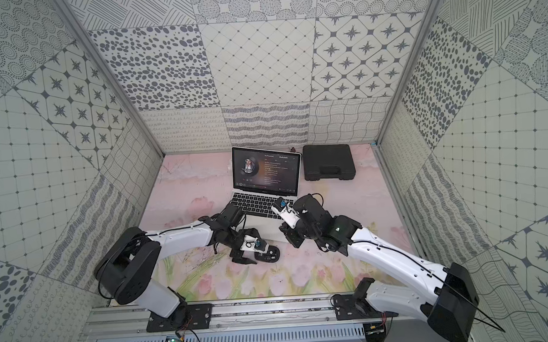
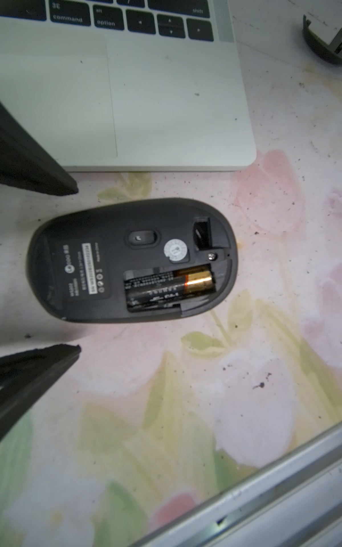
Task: Remove the wireless mouse receiver from the laptop
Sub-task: Pick up the mouse from the center of the board.
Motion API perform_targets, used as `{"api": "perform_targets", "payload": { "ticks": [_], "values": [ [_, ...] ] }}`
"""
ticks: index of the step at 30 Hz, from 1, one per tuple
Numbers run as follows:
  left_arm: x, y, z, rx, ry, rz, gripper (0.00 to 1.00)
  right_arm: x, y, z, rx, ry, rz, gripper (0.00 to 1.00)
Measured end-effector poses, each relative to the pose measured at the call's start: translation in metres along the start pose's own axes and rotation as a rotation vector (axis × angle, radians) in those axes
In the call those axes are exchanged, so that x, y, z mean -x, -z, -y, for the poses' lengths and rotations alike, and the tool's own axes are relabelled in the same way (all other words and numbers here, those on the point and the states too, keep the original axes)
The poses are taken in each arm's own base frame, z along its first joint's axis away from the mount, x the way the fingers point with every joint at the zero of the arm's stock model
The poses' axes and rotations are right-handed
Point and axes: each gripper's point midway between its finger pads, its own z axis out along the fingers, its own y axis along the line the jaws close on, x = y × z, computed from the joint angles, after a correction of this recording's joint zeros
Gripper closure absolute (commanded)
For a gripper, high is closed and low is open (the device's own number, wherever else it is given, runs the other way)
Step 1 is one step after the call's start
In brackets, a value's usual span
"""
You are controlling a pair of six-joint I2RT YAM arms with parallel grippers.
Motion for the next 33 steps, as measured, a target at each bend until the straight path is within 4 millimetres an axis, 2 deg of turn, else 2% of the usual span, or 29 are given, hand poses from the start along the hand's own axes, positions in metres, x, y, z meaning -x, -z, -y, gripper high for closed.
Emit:
{"api": "perform_targets", "payload": {
  "ticks": [9, 13, 19, 33],
  "values": [
    [0.001, -0.004, -0.001, -0.01, 0.0, -0.019, 0.29, 0.001, 0.001, 0.002, -0.005, -0.004, 0.003, 0.99],
    [0.0, -0.006, -0.002, -0.01, 0.003, -0.034, 0.38, 0.001, 0.001, 0.003, -0.006, -0.005, 0.004, 0.99],
    [0.0, -0.005, -0.003, -0.005, 0.015, -0.038, 0.44, 0.001, 0.001, 0.004, -0.009, -0.007, 0.004, 0.99],
    [0.024, 0.021, -0.009, 0.02, 0.063, -0.001, 0.58, 0.002, 0.003, 0.006, -0.014, -0.045, 0.012, 0.99]
  ]
}}
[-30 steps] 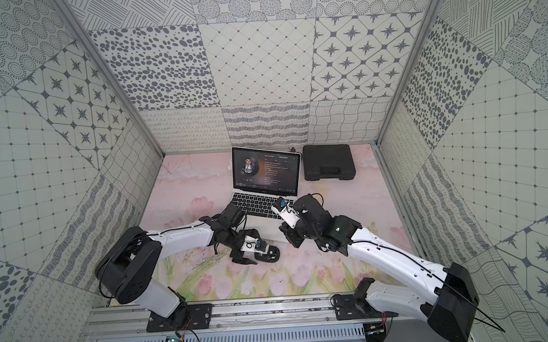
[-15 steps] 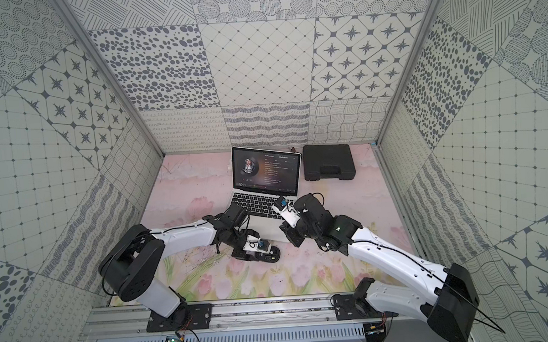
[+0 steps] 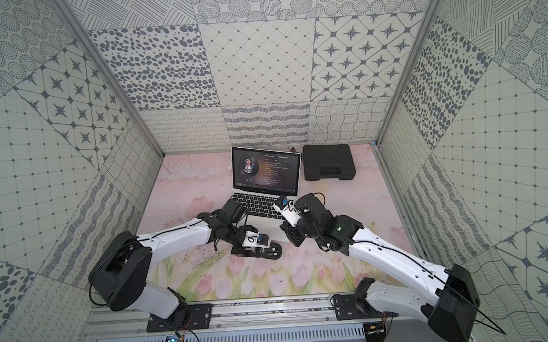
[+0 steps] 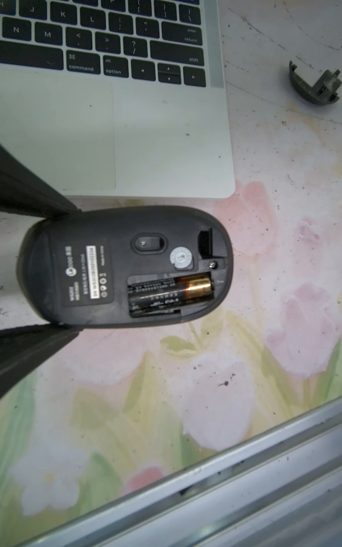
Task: Remove the wireless mouse receiver from the laptop
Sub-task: Pick up the mouse from the center of the board, then place the USB plug on the mouse.
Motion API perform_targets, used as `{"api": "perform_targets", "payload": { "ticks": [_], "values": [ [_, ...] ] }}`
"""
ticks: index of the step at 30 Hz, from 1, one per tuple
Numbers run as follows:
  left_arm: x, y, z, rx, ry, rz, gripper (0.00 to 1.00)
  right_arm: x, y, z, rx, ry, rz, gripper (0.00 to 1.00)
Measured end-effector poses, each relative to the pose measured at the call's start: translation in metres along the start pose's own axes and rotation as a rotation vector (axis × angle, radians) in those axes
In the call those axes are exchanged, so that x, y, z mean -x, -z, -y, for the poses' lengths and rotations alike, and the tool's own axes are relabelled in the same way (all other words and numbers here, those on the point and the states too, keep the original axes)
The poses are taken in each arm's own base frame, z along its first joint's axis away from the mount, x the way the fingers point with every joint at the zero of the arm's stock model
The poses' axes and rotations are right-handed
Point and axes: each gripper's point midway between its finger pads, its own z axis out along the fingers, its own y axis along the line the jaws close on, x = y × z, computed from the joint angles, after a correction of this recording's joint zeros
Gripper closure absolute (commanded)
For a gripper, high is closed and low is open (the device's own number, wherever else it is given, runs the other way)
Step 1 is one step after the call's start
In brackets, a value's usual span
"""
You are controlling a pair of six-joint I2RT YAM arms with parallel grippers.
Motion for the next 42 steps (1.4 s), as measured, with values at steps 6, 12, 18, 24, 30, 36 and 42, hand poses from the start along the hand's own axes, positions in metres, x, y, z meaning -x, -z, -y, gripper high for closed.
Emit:
{"api": "perform_targets", "payload": {
  "ticks": [6, 12, 18, 24, 30, 36, 42],
  "values": [
    [0.003, 0.004, 0.004, -0.008, 0.019, 0.01, 0.63, -0.002, -0.003, 0.007, -0.001, -0.143, -0.012, 1.0],
    [0.005, 0.004, 0.007, 0.002, 0.033, 0.014, 0.66, -0.014, -0.018, 0.007, 0.069, -0.46, -0.088, 1.0],
    [0.006, -0.011, 0.014, 0.028, 0.039, -0.025, 0.7, -0.023, -0.02, 0.005, 0.132, -0.817, -0.135, 0.99],
    [0.006, -0.024, 0.017, 0.106, 0.073, -0.05, 0.72, -0.045, -0.025, 0.002, 0.181, -1.144, -0.187, 0.99],
    [0.005, -0.03, 0.012, 0.217, 0.1, -0.064, 0.74, -0.063, -0.022, 0.003, 0.227, -1.409, -0.197, 0.99],
    [0.007, -0.032, 0.003, 0.328, 0.11, -0.073, 0.79, -0.068, -0.021, 0.003, 0.259, -1.572, -0.18, 0.99],
    [0.013, -0.035, 0.0, 0.383, 0.09, -0.079, 0.79, -0.095, -0.029, 0.003, 0.212, -1.706, -0.222, 0.99]
  ]
}}
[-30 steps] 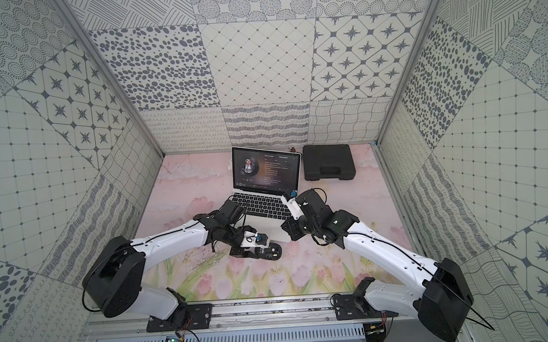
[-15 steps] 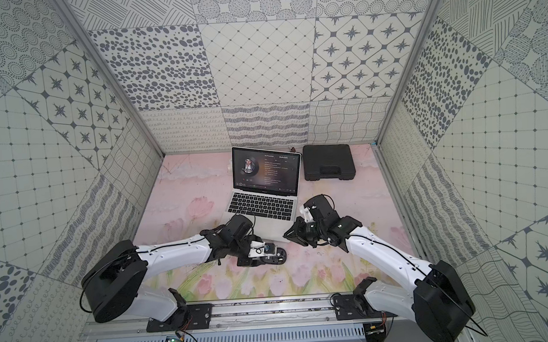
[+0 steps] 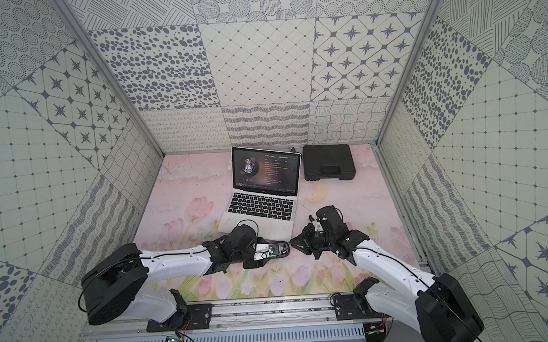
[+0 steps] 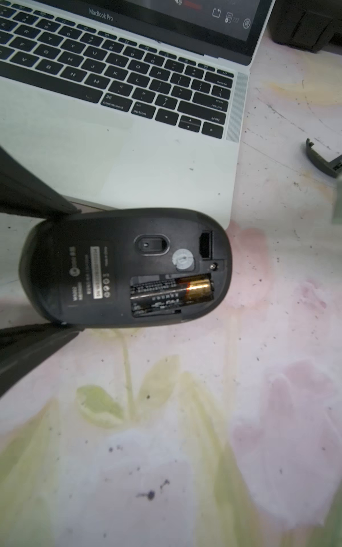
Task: Remove the wireless mouse receiver from the laptop
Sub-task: Place the USB plug on the mouse.
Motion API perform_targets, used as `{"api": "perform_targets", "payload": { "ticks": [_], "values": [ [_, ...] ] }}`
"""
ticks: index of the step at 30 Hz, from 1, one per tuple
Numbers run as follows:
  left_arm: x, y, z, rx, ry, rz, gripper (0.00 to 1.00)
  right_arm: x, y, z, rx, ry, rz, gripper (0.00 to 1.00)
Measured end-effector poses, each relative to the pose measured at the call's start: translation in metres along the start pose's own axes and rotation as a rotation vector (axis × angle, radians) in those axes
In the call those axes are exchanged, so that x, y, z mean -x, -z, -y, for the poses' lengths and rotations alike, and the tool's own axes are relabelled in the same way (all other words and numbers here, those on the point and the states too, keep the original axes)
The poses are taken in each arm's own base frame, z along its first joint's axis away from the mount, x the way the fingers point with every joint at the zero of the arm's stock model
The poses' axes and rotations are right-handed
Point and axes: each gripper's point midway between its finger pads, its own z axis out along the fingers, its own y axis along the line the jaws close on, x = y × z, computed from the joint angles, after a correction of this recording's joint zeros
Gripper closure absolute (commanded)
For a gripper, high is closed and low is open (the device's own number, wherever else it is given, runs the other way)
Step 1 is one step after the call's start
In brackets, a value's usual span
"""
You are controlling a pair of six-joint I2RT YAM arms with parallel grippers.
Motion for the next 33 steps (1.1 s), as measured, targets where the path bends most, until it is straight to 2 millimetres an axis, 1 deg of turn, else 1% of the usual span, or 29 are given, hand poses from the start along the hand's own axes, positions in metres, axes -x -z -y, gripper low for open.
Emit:
{"api": "perform_targets", "payload": {
  "ticks": [2, 4, 11, 16, 19, 22, 28, 33],
  "values": [
    [0.002, 0.0, -0.001, 0.013, -0.001, 0.0, 0.79, 0.003, -0.001, 0.006, -0.011, -0.04, 0.013, 0.99],
    [0.003, 0.0, -0.003, 0.023, 0.003, 0.002, 0.79, 0.005, -0.002, 0.009, -0.015, -0.068, 0.026, 0.99],
    [0.006, 0.001, -0.007, 0.049, 0.016, 0.002, 0.79, 0.014, -0.002, 0.005, 0.009, -0.14, 0.076, 0.99],
    [0.007, 0.001, -0.008, 0.055, 0.02, 0.001, 0.79, 0.02, -0.005, 0.009, 0.018, -0.19, 0.114, 0.99],
    [0.008, 0.001, -0.007, 0.056, 0.017, 0.001, 0.8, 0.022, -0.006, 0.007, 0.028, -0.2, 0.127, 0.99],
    [0.008, 0.0, -0.006, 0.056, 0.014, -0.003, 0.8, 0.023, -0.011, 0.005, 0.035, -0.207, 0.13, 0.99],
    [0.008, -0.001, -0.004, 0.055, 0.013, -0.009, 0.8, 0.022, -0.026, 0.007, 0.019, -0.221, 0.116, 1.0],
    [0.008, -0.001, -0.004, 0.055, 0.014, -0.009, 0.81, 0.021, -0.031, 0.006, 0.027, -0.227, 0.116, 1.0]
  ]
}}
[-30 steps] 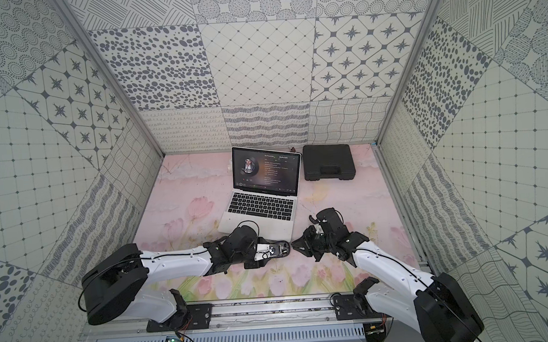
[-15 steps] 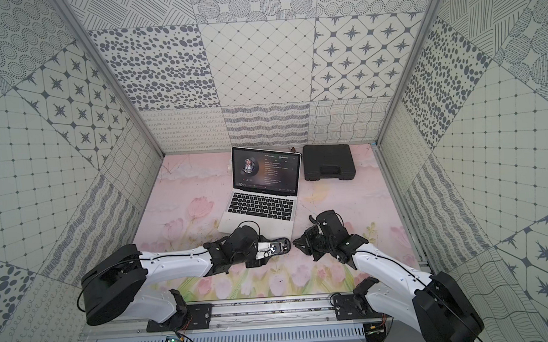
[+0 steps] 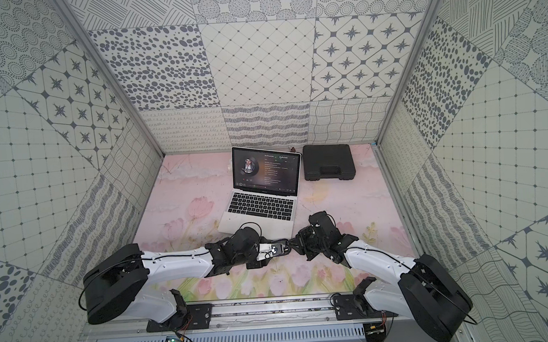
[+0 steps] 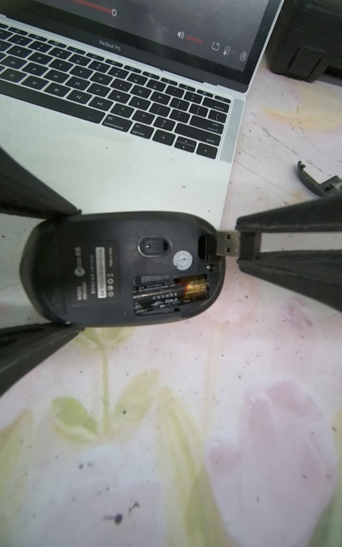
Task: Remove the wireless mouse receiver from the laptop
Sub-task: Place the USB plug on the mouse.
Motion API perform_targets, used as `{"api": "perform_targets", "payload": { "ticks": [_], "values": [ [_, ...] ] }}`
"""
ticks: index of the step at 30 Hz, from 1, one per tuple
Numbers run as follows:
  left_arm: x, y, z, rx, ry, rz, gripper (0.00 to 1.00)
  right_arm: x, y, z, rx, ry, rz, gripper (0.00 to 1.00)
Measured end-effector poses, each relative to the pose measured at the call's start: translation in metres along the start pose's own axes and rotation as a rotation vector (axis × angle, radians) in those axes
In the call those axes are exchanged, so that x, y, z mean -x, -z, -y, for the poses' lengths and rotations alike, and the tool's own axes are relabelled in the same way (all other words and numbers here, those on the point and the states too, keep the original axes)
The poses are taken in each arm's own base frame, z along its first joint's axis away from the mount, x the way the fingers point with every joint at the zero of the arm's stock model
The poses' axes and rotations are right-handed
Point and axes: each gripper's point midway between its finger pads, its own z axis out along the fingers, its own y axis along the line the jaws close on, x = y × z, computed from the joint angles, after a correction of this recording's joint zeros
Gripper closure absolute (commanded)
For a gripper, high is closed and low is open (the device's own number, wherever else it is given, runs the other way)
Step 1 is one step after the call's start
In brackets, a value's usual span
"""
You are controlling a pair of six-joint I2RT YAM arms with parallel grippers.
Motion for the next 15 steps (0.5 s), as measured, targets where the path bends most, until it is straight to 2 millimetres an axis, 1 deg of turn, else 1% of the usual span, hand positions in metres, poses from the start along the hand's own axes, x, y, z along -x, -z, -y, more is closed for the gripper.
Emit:
{"api": "perform_targets", "payload": {
  "ticks": [4, 9, 15],
  "values": [
    [-0.0001, 0.0, -0.0001, 0.002, 0.0, -0.001, 0.81, 0.0016, -0.0001, -0.0027, 0.013, -0.009, 0.012, 1.0],
    [-0.0004, 0.0, -0.0005, 0.009, -0.003, -0.006, 0.81, 0.0039, -0.001, 0.0007, 0.011, -0.023, 0.026, 1.0],
    [0.0002, 0.0, 0.0002, 0.011, -0.007, -0.008, 0.81, 0.001, -0.0032, -0.0009, 0.019, -0.023, 0.022, 1.0]
  ]
}}
